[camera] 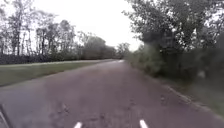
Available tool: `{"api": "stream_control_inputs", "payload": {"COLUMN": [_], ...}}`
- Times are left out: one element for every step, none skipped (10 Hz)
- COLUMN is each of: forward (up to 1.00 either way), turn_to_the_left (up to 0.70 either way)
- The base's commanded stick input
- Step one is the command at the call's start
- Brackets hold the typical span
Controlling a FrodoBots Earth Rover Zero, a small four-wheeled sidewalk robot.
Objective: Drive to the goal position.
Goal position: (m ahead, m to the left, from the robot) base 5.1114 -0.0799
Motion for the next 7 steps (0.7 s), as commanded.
{"api": "stream_control_inputs", "payload": {"forward": [0.70, 0.70, 0.70, 0.70, 0.70, 0.70, 0.70], "turn_to_the_left": [0.00, 0.00, 0.00, 0.00, 0.00, 0.00, 0.00]}}
